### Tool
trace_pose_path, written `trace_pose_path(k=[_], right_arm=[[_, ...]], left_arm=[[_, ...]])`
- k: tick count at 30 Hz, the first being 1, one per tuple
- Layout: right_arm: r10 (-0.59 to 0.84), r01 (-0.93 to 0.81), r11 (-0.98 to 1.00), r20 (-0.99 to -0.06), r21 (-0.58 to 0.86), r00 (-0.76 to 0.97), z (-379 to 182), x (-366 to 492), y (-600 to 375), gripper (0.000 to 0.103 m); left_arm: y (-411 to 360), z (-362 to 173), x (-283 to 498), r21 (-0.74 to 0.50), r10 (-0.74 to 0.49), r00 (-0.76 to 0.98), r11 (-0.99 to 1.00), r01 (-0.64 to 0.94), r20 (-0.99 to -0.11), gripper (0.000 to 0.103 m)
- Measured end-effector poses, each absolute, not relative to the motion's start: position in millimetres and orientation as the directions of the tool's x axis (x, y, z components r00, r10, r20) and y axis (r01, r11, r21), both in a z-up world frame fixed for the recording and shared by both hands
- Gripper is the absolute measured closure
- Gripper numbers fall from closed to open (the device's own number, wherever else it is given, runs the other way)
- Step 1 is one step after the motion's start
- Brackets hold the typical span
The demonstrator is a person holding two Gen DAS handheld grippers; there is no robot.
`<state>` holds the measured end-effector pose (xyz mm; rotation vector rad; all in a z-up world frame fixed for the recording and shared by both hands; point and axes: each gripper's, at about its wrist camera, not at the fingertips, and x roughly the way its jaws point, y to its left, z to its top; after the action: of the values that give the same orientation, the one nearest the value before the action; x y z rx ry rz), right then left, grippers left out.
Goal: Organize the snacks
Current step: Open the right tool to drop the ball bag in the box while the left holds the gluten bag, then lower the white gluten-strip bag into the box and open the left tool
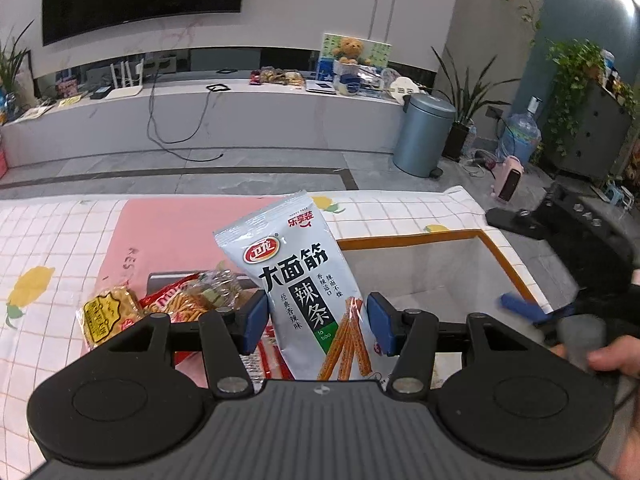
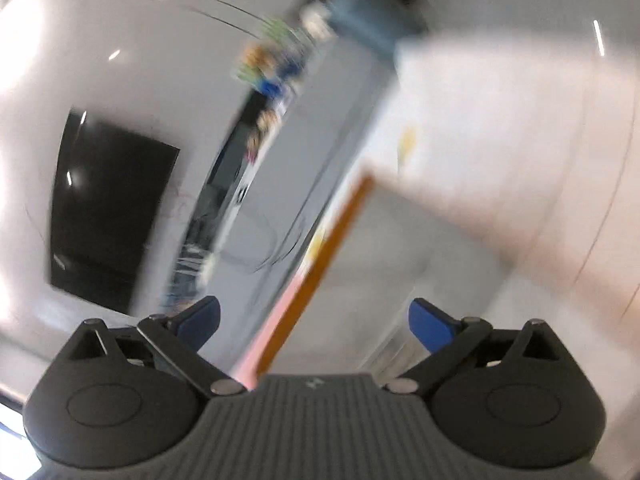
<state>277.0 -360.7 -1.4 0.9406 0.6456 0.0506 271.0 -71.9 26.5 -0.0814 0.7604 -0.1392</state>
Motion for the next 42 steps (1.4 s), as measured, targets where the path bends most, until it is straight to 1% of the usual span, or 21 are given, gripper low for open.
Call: trace_pose_path(k=[4,8,10,14,18,21,26,28,31,33,34,36,38,42], right_arm=[[0.352,0.143,0.6,-0.42,0.787,0.837,14.9,259.7,-382.8,0.003],[0.377,0.085,0.605,-0.379,0.792,0.845,21.1,244.1,-405.3,0.003],[0.358,0.067,0.655,-0.387,0.753,0.85,25.8,243.3,-406.7,0.003],[0.272,0.063,0.782,-0.431,0.62,0.86,35.6,232.4,-405.1,0.003],[0.281,0.063,0.765,-0.419,0.641,0.863,28.4,230.8,-420.3,0.003],[0.286,0.09,0.713,-0.405,0.696,0.868,18.5,233.7,-434.2,0.003],[0.266,0.147,0.69,-0.437,0.708,0.859,9.5,238.2,-447.0,0.003],[0.265,0.155,0.68,-0.438,0.717,0.859,7.2,240.8,-447.6,0.003],[0.275,0.145,0.703,-0.454,0.696,0.847,8.4,243.3,-441.2,0.003],[0.291,0.129,0.714,-0.459,0.688,0.839,8.9,245.3,-436.8,0.003],[0.296,0.126,0.71,-0.456,0.693,0.839,8.9,245.5,-436.1,0.003],[0.3,0.127,0.697,-0.449,0.706,0.842,8.2,245.7,-436.4,0.003],[0.291,0.141,0.691,-0.451,0.709,0.844,7.7,245.5,-437.2,0.003],[0.273,0.154,0.709,-0.469,0.689,0.84,8.8,245.9,-434.0,0.003]], left_arm=[[-86.4,31.2,275.8,-0.111,-0.16,0.706,0.987,0.116,-0.69,0.042],[-107.4,29.8,281.7,-0.124,-0.191,0.682,0.981,0.146,-0.706,0.042],[-118.3,25.6,285.1,-0.132,-0.206,0.665,0.978,0.161,-0.718,0.042],[-146.2,10.9,294.9,-0.162,-0.25,0.604,0.967,0.198,-0.757,0.042],[-175.3,-10.4,307.1,-0.19,-0.288,0.52,0.954,0.233,-0.804,0.042],[-199.9,-27.7,313.8,-0.188,-0.295,0.473,0.947,0.26,-0.831,0.042],[-226.0,-53.7,323.0,-0.194,-0.307,0.384,0.932,0.305,-0.871,0.042],[-231.6,-60.9,325.2,-0.181,-0.295,0.361,0.931,0.317,-0.885,0.042],[-241.2,-71.5,326.4,-0.084,-0.195,0.359,0.949,0.303,-0.913,0.042],[-243.2,-74.8,330.7,-0.06,-0.174,0.356,0.949,0.309,-0.918,0.042],[-243.0,-74.9,330.7,-0.06,-0.173,0.35,0.948,0.311,-0.921,0.04],[-241.6,-74.7,331.1,-0.065,-0.174,0.332,0.947,0.313,-0.927,0.033],[-239.0,-72.9,330.3,-0.07,-0.175,0.324,0.948,0.309,-0.93,0.017],[-232.5,-65.9,330.7,-0.082,-0.177,0.335,0.957,0.28,-0.926,0.015]])
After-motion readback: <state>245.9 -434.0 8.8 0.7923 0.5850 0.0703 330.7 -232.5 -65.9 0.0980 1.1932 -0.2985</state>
